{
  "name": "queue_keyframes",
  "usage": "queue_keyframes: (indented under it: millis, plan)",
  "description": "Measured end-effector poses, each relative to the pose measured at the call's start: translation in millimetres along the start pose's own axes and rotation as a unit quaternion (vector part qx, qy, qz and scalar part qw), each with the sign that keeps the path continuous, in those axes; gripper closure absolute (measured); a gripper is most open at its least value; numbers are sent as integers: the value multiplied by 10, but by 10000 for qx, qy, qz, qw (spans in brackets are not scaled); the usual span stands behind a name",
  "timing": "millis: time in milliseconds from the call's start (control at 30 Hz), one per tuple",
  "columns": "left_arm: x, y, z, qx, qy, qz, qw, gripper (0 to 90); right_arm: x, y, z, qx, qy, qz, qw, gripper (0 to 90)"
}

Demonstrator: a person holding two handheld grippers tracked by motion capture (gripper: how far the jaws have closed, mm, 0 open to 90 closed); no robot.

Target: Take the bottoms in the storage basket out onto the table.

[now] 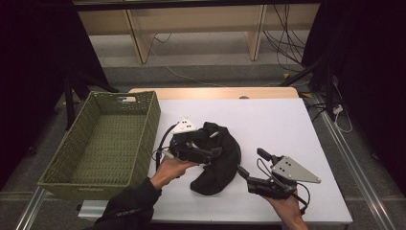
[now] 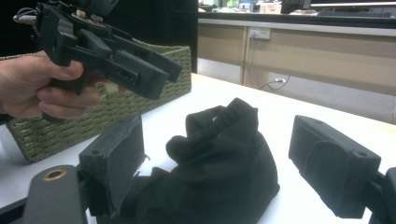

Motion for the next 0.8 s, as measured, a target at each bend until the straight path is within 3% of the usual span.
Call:
queue_keyframes:
  millis: [800]
  plan:
    - [-180,-10,-40,57,395,-13,9992,31,-4,-1,1,12,-10,12,10000,190]
Point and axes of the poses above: each handheld gripper's, and its own axes: x roughly forward along the jaws, z roughly out of its underside, y roughly to its right, the point moved 4 cm from there along x, roughly forward along the jaws, and after that the axes turned 7 degrees about -x, right-handed, at the moved point
